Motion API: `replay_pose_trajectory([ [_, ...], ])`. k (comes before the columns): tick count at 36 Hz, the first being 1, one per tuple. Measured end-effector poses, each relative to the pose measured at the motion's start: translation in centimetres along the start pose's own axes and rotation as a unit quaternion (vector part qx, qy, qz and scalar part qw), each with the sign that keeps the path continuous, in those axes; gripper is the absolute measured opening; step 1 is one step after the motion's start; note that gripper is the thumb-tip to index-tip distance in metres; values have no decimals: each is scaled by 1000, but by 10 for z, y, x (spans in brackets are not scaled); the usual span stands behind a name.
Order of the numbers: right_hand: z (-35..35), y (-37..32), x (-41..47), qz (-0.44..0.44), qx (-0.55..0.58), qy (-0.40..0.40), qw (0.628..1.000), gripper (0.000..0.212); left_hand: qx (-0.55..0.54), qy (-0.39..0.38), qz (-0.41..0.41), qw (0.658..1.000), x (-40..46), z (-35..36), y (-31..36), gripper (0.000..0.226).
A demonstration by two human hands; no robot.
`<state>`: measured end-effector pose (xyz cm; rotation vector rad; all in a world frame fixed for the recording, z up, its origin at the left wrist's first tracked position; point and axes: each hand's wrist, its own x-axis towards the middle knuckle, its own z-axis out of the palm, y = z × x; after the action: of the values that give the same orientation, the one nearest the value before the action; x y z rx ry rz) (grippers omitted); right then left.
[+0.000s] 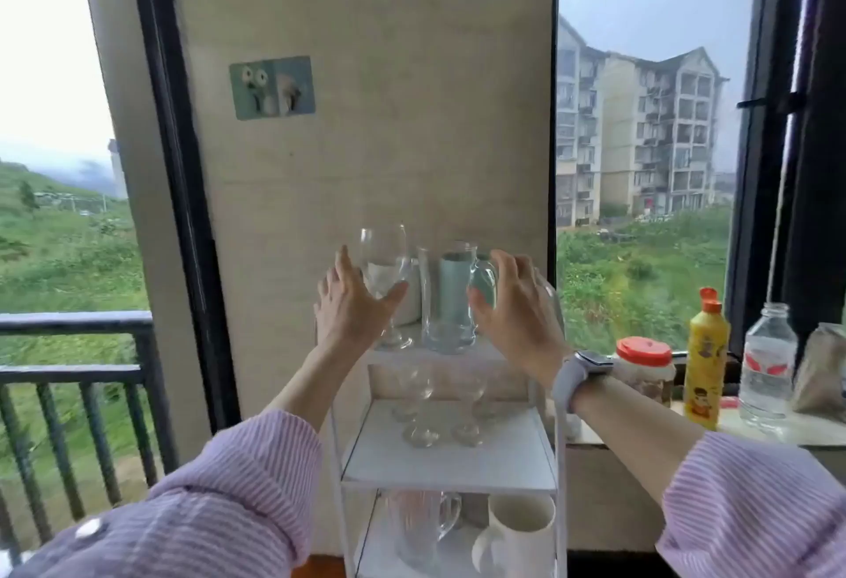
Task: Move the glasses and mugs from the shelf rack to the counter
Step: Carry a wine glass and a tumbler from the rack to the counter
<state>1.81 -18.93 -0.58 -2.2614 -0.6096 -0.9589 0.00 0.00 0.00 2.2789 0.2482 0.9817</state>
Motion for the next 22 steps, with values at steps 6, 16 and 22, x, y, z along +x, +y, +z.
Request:
replay_pose_trajectory([
  [6, 9, 7, 29, 153, 187, -80, 967, 29, -85, -6, -43, 995, 23, 19, 3, 98],
  [16, 15, 5, 36, 178, 437, -137, 871, 36, -200, 44, 8, 979, 20, 11, 2, 81],
  [22, 13, -2, -3, 116, 385, 21, 916, 42, -285, 36, 29, 958, -22, -15, -10, 77],
])
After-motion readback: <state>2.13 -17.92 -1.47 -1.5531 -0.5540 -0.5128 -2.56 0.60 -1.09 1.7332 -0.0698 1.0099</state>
